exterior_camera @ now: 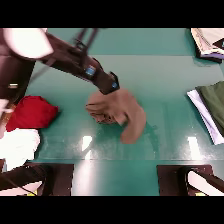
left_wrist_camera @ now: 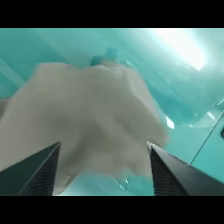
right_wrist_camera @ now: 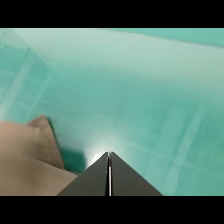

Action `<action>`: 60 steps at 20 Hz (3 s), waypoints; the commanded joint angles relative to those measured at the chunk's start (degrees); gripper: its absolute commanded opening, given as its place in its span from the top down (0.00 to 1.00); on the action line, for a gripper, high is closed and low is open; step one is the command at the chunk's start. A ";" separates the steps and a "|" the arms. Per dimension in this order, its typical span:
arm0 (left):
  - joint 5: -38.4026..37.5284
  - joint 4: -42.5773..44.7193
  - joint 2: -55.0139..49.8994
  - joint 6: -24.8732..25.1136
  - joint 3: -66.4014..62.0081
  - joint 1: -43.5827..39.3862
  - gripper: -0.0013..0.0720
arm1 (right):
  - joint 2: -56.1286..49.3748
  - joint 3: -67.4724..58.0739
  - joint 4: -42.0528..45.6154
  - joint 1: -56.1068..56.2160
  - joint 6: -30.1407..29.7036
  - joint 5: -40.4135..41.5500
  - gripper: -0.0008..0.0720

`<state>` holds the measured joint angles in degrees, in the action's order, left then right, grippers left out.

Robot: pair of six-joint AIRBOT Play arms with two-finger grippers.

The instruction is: Fold the shirts.

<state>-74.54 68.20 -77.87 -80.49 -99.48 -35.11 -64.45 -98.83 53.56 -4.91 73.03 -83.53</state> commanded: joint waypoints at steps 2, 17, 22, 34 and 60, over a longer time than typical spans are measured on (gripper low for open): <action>-2.58 0.98 -3.39 1.60 0.70 3.54 0.14 | 0.00 -0.15 0.13 0.02 0.00 -2.64 0.97; 19.12 -24.70 -1.07 6.78 47.41 21.03 0.14 | -0.13 0.07 0.15 0.02 0.00 -0.98 0.97; 23.67 -34.10 -4.76 11.93 48.63 19.41 0.14 | -0.11 0.26 0.04 0.04 0.02 -0.70 0.97; 10.60 -16.11 6.82 11.37 34.53 25.16 0.94 | 6.86 35.34 0.50 -0.09 -0.02 -1.14 0.52; -8.24 6.38 9.25 9.99 1.99 25.16 0.94 | 3.04 22.49 3.56 1.22 -0.96 17.07 0.97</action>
<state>-79.72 69.54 -68.66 -70.37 -85.69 -10.00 -67.53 -67.40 54.15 2.22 71.31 -64.88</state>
